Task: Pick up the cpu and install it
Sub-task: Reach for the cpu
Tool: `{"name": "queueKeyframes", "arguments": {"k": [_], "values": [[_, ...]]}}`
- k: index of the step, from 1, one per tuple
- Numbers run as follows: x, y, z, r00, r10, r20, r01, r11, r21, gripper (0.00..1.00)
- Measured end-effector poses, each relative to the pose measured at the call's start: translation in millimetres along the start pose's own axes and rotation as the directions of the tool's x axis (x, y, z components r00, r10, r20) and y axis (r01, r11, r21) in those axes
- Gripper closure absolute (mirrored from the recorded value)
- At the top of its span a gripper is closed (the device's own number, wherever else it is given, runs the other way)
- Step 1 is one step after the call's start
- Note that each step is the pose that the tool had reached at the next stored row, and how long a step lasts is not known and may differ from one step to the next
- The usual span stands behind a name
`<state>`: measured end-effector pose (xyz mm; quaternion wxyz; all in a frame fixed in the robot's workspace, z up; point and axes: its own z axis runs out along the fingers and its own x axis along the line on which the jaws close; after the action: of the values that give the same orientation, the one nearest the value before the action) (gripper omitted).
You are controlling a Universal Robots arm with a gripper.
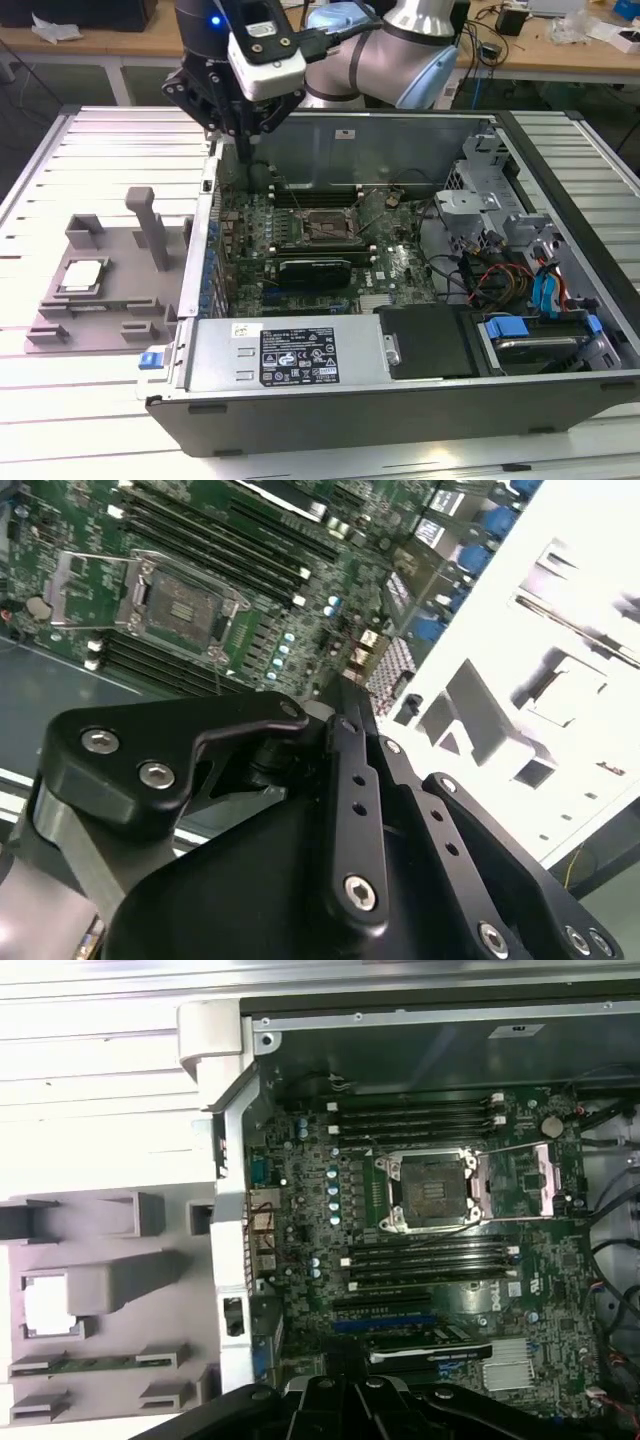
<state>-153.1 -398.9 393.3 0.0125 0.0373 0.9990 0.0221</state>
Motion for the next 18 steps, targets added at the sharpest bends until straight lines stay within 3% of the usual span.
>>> {"name": "queueKeyframes", "arguments": {"k": [6, 9, 18], "values": [[19.6, -1.4, -0.5, 1.0000, 0.000, 0.0002, 0.000, 1.0000, 0.0000, 0.89], [41.3, -3.0, -1.1, 1.0000, 0.000, 0.0003, 0.000, 1.0000, 0.0000, 0.89], [75.3, -5.6, -2.0, 1.0000, 0.000, 0.0004, 0.000, 1.0000, -0.0001, 0.89]]}}
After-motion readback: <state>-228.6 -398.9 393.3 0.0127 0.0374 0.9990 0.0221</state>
